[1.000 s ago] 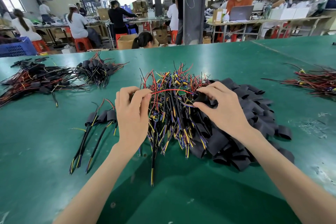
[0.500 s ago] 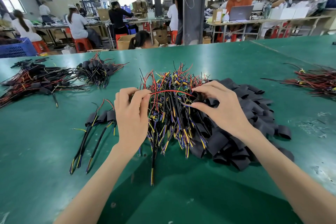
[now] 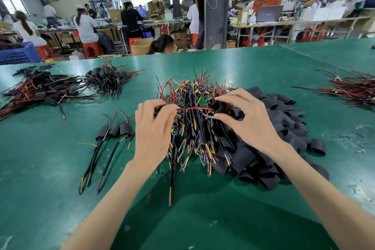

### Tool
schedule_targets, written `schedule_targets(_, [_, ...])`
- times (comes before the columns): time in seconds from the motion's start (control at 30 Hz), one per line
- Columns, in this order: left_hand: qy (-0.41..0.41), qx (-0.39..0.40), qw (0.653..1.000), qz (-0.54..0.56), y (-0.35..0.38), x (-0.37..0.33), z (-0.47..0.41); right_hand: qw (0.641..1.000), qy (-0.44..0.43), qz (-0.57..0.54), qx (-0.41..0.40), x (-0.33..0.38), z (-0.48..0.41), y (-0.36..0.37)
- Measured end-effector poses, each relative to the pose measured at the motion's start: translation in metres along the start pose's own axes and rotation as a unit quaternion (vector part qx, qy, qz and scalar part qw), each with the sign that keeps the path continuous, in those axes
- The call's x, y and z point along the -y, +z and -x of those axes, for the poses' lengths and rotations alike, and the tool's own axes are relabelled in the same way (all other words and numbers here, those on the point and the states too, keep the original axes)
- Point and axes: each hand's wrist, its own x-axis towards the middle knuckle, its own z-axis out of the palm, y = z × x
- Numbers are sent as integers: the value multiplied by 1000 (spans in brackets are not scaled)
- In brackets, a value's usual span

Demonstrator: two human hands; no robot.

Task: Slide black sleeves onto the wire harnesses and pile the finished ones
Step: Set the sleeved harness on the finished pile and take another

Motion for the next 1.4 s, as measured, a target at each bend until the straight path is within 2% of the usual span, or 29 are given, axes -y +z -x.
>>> schedule_targets(0.17, [85,107,991,10,4,-7,4,980,-94,173,-8,-3,4,7])
schedule_targets(0.23, [80,137,987,25,5,-11,5,971,-117,209,-22,-1,5,8])
schedule_targets(0.33, [52,136,986,87,4,-19,2,962,-144,233,-16,4,6,9])
schedule_targets(0.47, [65,121,987,85,2,-24,2,962,-153,225,23,12,9,12])
schedule_targets(0.67, [29,106,988,112,0,-25,2,981,-118,128,87,16,11,12])
schedule_targets(0.8, [15,106,986,131,2,-22,3,976,-116,134,123,14,9,9])
schedule_targets(1.07, [-7,105,985,140,5,-21,6,974,-114,140,138,12,8,8])
schedule_targets(1.4, [-2,98,983,154,5,-22,5,982,-77,82,152,7,6,10])
